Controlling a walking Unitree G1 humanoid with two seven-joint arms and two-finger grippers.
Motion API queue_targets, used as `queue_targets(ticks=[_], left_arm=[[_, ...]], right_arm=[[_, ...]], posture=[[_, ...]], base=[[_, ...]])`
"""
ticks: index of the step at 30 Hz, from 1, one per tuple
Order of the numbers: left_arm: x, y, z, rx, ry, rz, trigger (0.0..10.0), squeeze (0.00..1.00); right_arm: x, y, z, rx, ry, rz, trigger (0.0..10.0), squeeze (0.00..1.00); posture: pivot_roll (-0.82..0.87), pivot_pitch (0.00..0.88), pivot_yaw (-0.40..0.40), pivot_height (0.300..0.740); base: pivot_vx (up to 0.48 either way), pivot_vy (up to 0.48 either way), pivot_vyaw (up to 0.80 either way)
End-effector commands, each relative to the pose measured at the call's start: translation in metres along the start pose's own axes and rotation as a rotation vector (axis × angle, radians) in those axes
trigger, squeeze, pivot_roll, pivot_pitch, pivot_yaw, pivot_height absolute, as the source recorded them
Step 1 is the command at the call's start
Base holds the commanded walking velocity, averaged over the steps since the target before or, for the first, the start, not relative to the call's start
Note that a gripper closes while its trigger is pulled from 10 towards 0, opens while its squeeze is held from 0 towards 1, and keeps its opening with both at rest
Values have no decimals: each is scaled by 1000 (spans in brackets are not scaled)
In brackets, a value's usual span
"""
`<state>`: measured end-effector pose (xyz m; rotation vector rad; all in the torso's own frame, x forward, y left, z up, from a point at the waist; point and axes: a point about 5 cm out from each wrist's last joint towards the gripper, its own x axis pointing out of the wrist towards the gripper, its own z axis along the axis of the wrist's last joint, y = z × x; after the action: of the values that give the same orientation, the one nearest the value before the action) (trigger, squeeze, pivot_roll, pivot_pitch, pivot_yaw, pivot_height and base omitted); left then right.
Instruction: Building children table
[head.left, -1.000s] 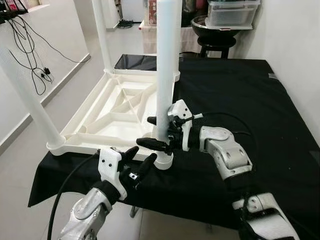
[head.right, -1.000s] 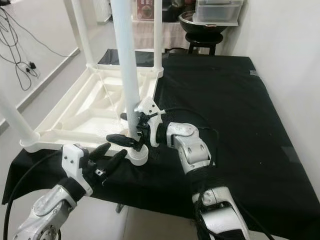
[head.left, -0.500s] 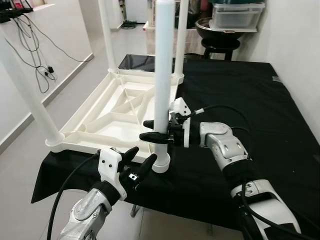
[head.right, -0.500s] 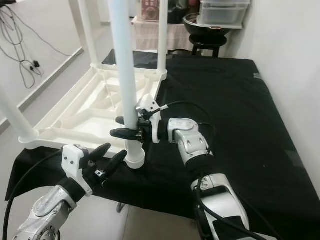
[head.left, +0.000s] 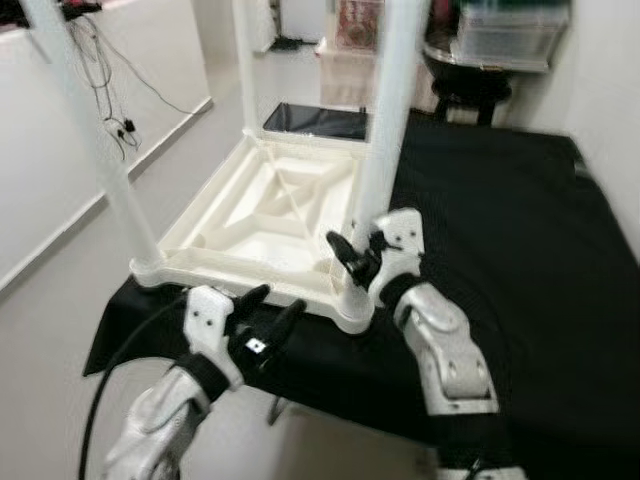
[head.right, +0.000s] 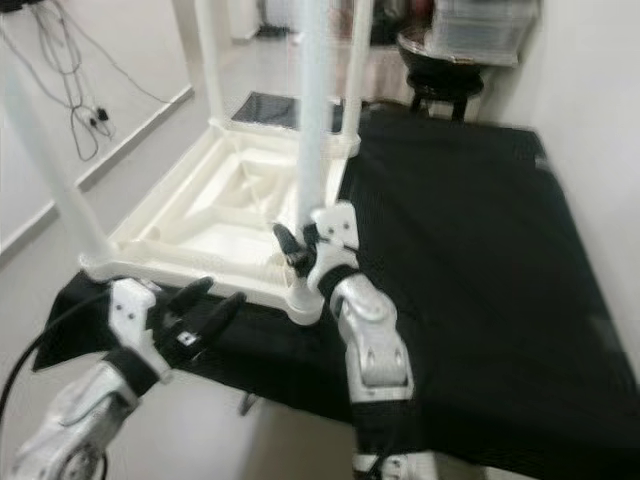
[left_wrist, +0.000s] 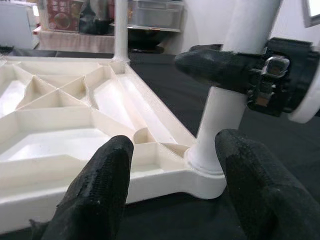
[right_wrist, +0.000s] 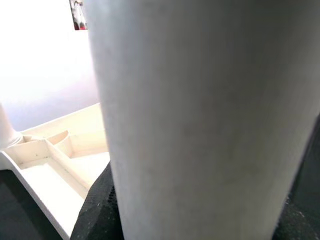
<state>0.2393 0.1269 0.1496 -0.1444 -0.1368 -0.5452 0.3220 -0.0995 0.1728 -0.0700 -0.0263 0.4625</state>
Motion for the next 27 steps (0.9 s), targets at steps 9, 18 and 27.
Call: queue_targets(ticks=[9,18,27], left_arm=[[1,2,-2,10,6,17,10000,0],[5,0,-4,2,8,2,10000,0],[5,-2,-6,4,8,8,10000,0]], right_arm=[[5,9,-17,38,112,59,10000,808],[18,13,16,-43,21,649,10000,875],[23,-8,28,-23,52,902,10000,0]], posture=[[-44,53,2,740],[-35,34,-9,740],[-18,25,-14,740]], base=[[0,0,0],[0,0,0],[0,0,0]])
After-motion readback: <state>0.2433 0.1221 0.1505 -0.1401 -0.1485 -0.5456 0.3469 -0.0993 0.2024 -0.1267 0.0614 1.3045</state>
